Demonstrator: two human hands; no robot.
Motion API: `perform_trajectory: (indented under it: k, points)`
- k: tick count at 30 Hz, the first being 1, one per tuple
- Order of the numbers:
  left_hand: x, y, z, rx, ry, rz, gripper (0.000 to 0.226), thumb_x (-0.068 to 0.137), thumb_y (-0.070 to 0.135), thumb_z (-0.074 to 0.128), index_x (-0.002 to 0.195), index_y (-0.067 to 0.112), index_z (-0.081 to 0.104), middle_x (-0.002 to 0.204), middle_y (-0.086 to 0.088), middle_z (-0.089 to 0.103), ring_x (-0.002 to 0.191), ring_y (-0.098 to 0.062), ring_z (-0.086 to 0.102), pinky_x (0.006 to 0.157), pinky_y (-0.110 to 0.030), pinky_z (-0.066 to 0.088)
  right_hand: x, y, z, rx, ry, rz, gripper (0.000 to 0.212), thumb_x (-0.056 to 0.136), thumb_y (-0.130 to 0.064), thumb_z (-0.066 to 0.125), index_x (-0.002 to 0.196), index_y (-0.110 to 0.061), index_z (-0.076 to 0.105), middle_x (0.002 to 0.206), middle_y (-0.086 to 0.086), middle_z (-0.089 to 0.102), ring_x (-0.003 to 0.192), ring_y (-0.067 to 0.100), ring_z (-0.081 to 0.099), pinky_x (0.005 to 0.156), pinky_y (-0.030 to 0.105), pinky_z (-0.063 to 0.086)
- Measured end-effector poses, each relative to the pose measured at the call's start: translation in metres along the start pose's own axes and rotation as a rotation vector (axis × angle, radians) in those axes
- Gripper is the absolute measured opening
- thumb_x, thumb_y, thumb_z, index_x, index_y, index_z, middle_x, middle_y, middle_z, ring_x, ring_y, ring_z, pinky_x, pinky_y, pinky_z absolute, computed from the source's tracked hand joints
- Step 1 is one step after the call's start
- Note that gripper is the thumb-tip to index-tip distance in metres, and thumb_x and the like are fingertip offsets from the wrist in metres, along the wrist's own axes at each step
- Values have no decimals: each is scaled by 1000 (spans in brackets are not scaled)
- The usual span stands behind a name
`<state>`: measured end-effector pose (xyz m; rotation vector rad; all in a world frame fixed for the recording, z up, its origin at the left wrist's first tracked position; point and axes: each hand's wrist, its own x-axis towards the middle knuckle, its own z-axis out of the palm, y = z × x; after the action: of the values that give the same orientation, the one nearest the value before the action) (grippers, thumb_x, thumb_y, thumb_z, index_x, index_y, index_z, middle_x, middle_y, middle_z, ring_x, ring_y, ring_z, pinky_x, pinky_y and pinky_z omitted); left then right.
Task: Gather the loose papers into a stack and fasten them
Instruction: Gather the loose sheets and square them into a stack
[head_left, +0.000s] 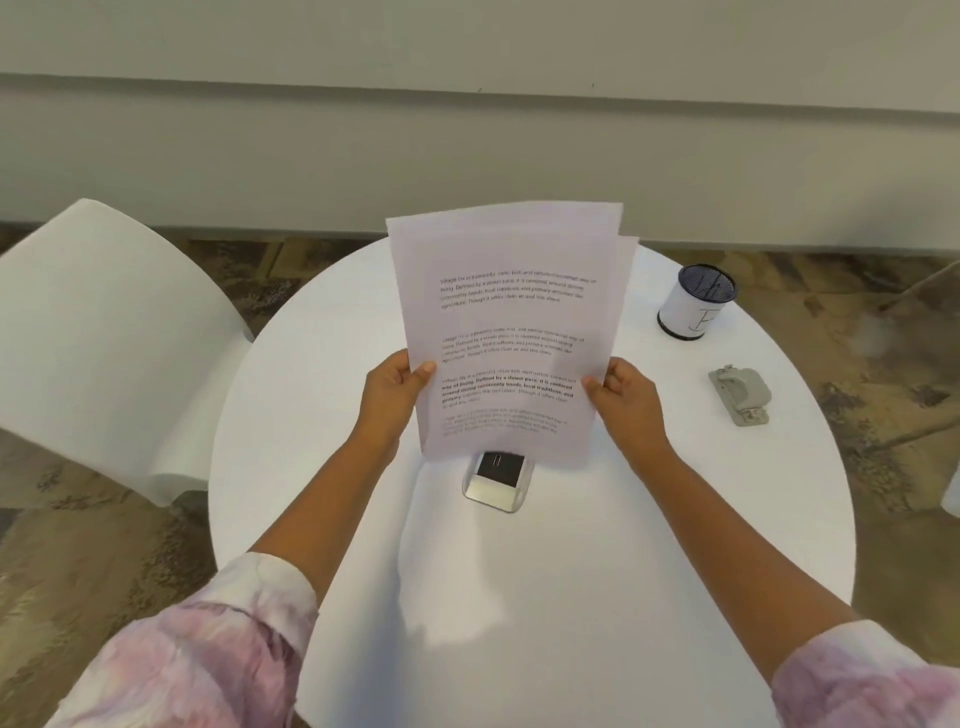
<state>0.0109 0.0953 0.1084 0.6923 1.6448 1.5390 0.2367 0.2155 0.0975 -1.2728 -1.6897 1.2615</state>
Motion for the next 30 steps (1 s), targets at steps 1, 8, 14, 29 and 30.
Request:
perform_trajectory:
  k: [1,8,14,29,30]
  points:
    - [-1,3,2,6,4,27,20,92,15,54,110,16,63,105,2,68,89,-10,66,70,-17,53,-1,-3,-1,-4,10,-28,11,88,-12,58,97,-19,59,93,-9,67,82,-6,62,69,6,49]
    - [-8,2,13,92,-13,44,18,87,23,62,105,26,60,97,8,66,84,-8,63,63,-19,50,-12,-3,-2,-66,-86,-131,32,88,-20,60,119,-17,52,114,-9,59,98,9,59,74,8,49]
    - [-10,5,18,108,-54,58,16,89,24,58,104,26,60,99,5,67,83,-10,65,66,-21,53,-10,-11,-2,-54,-44,-152,35,93,-18,52,128,-14,51,114,-9,58,99,10,58,67,-1,45]
    - [-18,-10,23,124,-122,87,21,95,27,45,112,23,57,100,5,66,87,-9,63,65,-15,52,-25,11,-4,-250,14,-212,27,100,-17,34,122,-5,42,109,-1,54,91,13,54,56,2,44]
    - [-18,-12,23,121,-130,81,23,95,27,44,113,21,57,103,2,66,89,-10,63,68,-17,52,-26,13,-4,-258,7,-203,27,99,-17,34,122,-5,41,108,-3,53,91,13,54,56,4,45]
